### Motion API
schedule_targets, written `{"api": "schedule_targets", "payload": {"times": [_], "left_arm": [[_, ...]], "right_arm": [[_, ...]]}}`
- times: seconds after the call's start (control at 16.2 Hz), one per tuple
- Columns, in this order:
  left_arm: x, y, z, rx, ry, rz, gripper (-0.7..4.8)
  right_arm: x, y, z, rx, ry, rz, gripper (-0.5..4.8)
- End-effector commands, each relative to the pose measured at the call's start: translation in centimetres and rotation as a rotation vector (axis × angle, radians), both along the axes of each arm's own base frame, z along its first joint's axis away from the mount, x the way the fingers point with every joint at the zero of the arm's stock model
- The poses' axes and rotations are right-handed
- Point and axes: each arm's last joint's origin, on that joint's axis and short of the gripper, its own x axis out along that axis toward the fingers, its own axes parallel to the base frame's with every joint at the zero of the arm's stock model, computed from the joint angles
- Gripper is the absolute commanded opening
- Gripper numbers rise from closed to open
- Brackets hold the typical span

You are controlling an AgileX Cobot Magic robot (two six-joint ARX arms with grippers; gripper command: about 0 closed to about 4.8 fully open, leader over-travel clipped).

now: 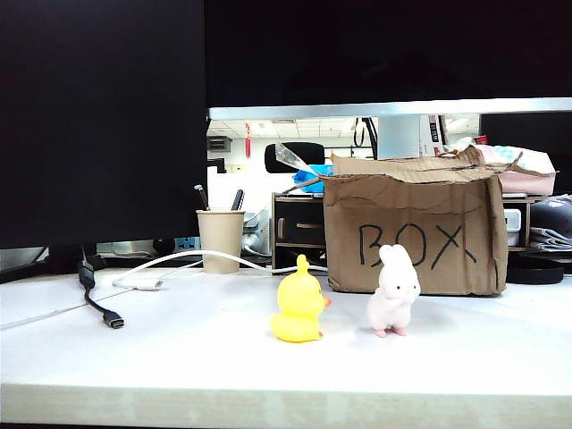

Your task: Put the doll that is least similar in size compared to the others into the paper box.

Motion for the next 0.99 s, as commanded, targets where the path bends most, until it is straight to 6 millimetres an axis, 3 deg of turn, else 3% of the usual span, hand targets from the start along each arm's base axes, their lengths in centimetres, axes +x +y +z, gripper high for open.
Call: {"api": "schedule_targets", "payload": {"times": [0.06, 0.49, 0.99], "left_arm": [[0.0, 0.0, 0.1, 0.0, -0.006, 0.003, -0.05], [0.0, 0.3, 0.1, 0.0, -0.006, 0.029, -0.05], [0.0, 0.3, 0.1, 0.0, -0.006, 0.026, -0.05]], "right_arm": [[-0.4, -2.2, 0.5, 0.092, -0.019, -0.005, -0.05], [-1.2, -6.8, 0.7, 0.243, -0.046, -0.005, -0.05], [-1.7, -9.2, 0.5, 0.299, -0.076, -0.04, -0.05]]}}
